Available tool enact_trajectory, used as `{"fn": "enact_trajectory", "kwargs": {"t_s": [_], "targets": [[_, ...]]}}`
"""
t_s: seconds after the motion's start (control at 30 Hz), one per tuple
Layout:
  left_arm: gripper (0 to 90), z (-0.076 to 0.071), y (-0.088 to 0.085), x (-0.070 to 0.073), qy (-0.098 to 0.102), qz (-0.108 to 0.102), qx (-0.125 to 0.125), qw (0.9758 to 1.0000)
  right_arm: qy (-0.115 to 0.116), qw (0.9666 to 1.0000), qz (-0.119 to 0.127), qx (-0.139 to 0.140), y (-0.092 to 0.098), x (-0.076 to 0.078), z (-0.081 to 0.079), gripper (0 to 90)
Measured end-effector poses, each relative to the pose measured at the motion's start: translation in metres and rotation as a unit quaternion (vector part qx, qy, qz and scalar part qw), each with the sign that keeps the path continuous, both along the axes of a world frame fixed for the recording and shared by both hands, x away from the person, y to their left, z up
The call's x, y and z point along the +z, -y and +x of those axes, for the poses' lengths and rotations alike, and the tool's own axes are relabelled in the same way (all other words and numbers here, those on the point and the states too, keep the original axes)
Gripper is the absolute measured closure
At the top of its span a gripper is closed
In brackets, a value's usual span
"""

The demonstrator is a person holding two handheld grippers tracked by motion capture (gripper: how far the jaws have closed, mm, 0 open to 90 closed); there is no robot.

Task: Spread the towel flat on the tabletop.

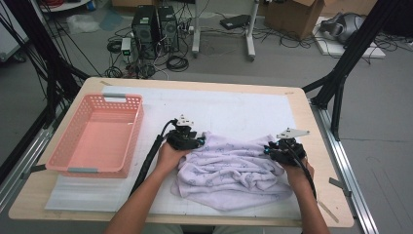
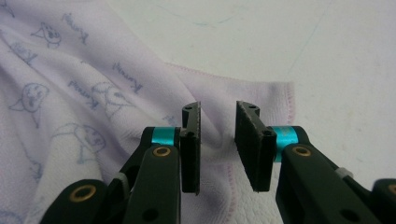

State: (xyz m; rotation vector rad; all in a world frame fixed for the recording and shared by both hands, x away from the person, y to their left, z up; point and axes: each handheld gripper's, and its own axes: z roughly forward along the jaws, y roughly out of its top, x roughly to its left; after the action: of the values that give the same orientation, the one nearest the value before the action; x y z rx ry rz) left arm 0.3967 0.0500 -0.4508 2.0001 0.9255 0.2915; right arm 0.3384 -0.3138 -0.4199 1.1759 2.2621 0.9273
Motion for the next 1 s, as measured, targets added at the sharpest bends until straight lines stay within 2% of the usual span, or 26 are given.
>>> {"fn": "enact_trajectory", "kwargs": {"t_s": [0.1, 0.17, 0.23, 0.3, 0.33, 0.43, 0.47, 0.5, 0.53, 0.57, 0.6, 0.63, 0.67, 0.7, 0.73, 0.8, 0.87, 0.9, 1.0], "targets": [[76.0, -0.004, 0.006, 0.001, 0.011, 0.006, -0.032, 0.9994, 0.000, 1.0000, 0.003, -0.002, 0.001, -0.001, 0.000, 71.1], [85.6, -0.005, 0.007, 0.001, 0.015, 0.007, -0.039, 0.9991, -0.002, 1.0000, 0.003, -0.002, 0.000, -0.002, 0.001, 71.1], [87.6, -0.005, 0.009, 0.002, 0.014, 0.013, -0.040, 0.9990, -0.001, 1.0000, 0.004, -0.002, -0.001, -0.002, 0.001, 71.2], [88.3, -0.002, 0.004, 0.004, 0.004, 0.008, -0.022, 0.9997, 0.000, 1.0000, 0.006, -0.003, -0.001, -0.002, 0.002, 71.1], [88.5, -0.002, 0.004, 0.004, 0.004, 0.008, -0.022, 0.9997, 0.001, 1.0000, 0.007, -0.005, -0.001, -0.001, 0.002, 71.1], [88.5, 0.003, -0.012, 0.010, 0.026, 0.022, 0.034, 0.9988, 0.005, 0.9999, 0.012, -0.008, 0.001, -0.001, 0.003, 71.1], [88.5, 0.005, -0.019, 0.014, 0.037, 0.023, 0.068, 0.9967, 0.006, 0.9998, 0.014, -0.011, 0.002, -0.001, 0.003, 71.1], [88.4, 0.007, -0.025, 0.016, 0.041, 0.022, 0.088, 0.9950, 0.007, 0.9998, 0.016, -0.014, 0.003, 0.000, 0.003, 71.1], [88.4, 0.009, -0.033, 0.019, 0.047, 0.020, 0.114, 0.9922, 0.009, 0.9997, 0.018, -0.016, 0.004, -0.001, 0.004, 71.2], [88.4, 0.009, -0.033, 0.019, 0.047, 0.020, 0.114, 0.9922, 0.008, 0.9995, 0.023, -0.020, 0.005, -0.001, 0.005, 71.1], [88.3, 0.011, -0.047, 0.022, 0.057, 0.010, 0.158, 0.9857, 0.011, 0.9993, 0.026, -0.025, 0.008, -0.001, 0.006, 71.1], [88.1, 0.013, -0.052, 0.022, 0.054, 0.004, 0.168, 0.9843, 0.010, 0.9991, 0.029, -0.029, 0.009, -0.001, 0.007, 70.8], [87.3, 0.013, -0.055, 0.022, 0.046, -0.007, 0.169, 0.9846, 0.011, 0.9989, 0.033, -0.032, 0.011, -0.001, 0.008, 69.5], [83.3, 0.014, -0.056, 0.020, 0.040, -0.009, 0.160, 0.9863, 0.011, 0.9984, 0.040, -0.037, 0.013, -0.002, 0.010, 67.5], [73.3, 0.014, -0.056, 0.019, 0.033, -0.008, 0.155, 0.9874, 0.010, 0.9980, 0.045, -0.043, 0.014, -0.003, 0.012, 66.2], [63.2, 0.013, -0.054, 0.014, 0.022, -0.013, 0.146, 0.9890, 0.006, 0.9971, 0.053, -0.054, 0.017, -0.005, 0.017, 62.3], [57.8, 0.013, -0.053, 0.011, 0.011, -0.016, 0.139, 0.9902, 0.007, 0.9963, 0.055, -0.066, 0.020, -0.004, 0.024, 59.3], [54.7, 0.014, -0.053, 0.009, -0.002, -0.021, 0.137, 0.9903, 0.008, 0.9957, 0.059, -0.071, 0.020, -0.003, 0.026, 58.3], [52.0, 0.016, -0.050, 0.003, -0.017, -0.007, 0.127, 0.9917, 0.008, 0.9947, 0.069, -0.075, 0.020, 0.003, 0.040, 55.3]]}}
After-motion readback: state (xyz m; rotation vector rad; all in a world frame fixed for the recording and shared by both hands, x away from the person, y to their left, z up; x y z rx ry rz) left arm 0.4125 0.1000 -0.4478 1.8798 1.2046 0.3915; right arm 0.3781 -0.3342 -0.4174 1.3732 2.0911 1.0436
